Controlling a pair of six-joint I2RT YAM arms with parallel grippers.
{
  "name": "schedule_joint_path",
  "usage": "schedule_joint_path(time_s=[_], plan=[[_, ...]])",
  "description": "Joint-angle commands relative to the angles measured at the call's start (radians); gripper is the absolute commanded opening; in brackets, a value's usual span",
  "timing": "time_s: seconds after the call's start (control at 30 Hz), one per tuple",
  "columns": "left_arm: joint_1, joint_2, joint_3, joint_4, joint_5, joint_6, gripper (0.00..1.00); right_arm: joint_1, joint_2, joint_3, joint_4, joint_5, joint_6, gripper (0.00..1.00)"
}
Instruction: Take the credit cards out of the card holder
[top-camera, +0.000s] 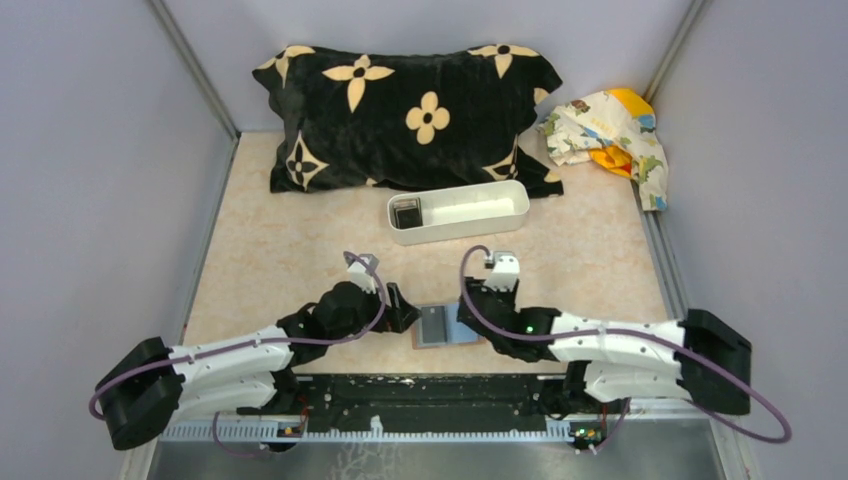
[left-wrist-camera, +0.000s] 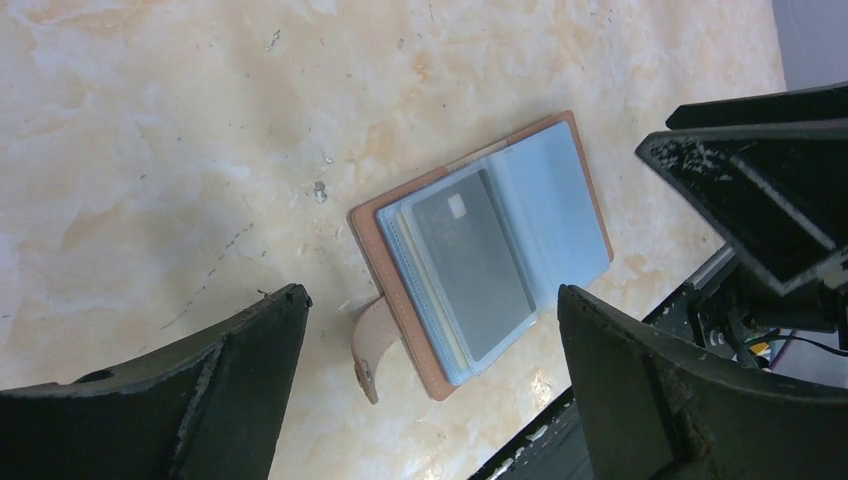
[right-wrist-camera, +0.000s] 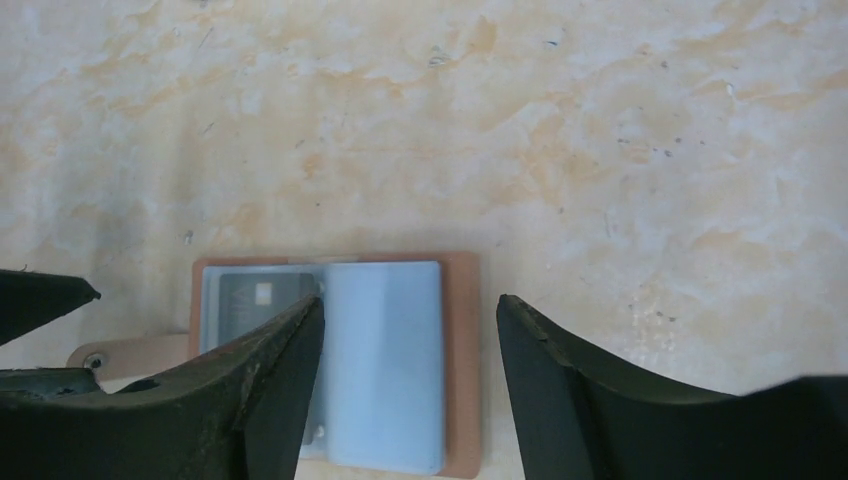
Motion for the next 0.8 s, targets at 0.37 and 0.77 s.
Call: schedule_joint_path(time_s=[0.37, 0.77], plan=[[0.012, 0.037, 0.051, 0.006, 0.031, -0.002, 1.00, -0.087, -0.043, -0.080, 0.152, -0.197, -0.028, 0.55], [0.012, 0.103, 0.051, 0.089, 0.124, -0.019, 0.98, -0.086, -0.039, -0.152, 0.231, -0.268, 0.007, 0.51]])
